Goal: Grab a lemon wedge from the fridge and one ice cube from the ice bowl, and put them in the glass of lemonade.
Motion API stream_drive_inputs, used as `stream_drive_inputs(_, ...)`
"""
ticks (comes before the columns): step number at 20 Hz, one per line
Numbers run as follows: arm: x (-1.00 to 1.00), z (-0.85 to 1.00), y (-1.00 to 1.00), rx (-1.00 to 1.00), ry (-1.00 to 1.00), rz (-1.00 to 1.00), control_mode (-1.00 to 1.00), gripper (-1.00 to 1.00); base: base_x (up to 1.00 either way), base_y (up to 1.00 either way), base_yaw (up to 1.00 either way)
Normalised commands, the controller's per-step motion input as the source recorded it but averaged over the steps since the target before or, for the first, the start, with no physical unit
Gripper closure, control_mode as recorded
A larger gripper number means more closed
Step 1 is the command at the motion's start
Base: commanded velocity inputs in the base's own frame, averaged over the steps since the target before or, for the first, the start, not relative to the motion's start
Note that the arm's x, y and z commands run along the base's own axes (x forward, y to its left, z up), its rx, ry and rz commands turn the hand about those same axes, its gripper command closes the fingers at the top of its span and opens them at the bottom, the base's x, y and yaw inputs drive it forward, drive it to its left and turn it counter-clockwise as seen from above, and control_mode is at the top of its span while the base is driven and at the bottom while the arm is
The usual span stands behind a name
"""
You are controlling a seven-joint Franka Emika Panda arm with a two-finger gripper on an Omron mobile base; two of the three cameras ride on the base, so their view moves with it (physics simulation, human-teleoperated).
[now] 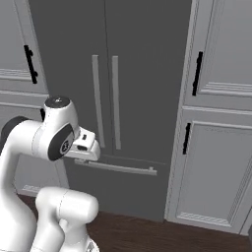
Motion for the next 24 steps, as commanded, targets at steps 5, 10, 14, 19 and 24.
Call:
stream_drive_inputs(5,0.0,0.0,0.0,0.0,0.0,0.0,1.0,-1.0,0.34,-0.09,0.25)
stream_drive_inputs(10,0.0,0.0,0.0,0.0,0.0,0.0,1.0,-1.0,0.37,-0.25,0.02)
stream_drive_inputs(14,0.0,0.0,0.0,0.0,0.0,0.0,1.0,-1.0,0.62,-0.23,-0.21)
stream_drive_inputs(19,0.0,0.0,0.0,0.0,0.0,0.0,1.0,-1.0,0.23,-0.03,-0.17)
stream_drive_inputs(24,0.0,0.0,0.0,0.0,0.0,0.0,1.0,-1.0,-0.37,0.0,-0.04)
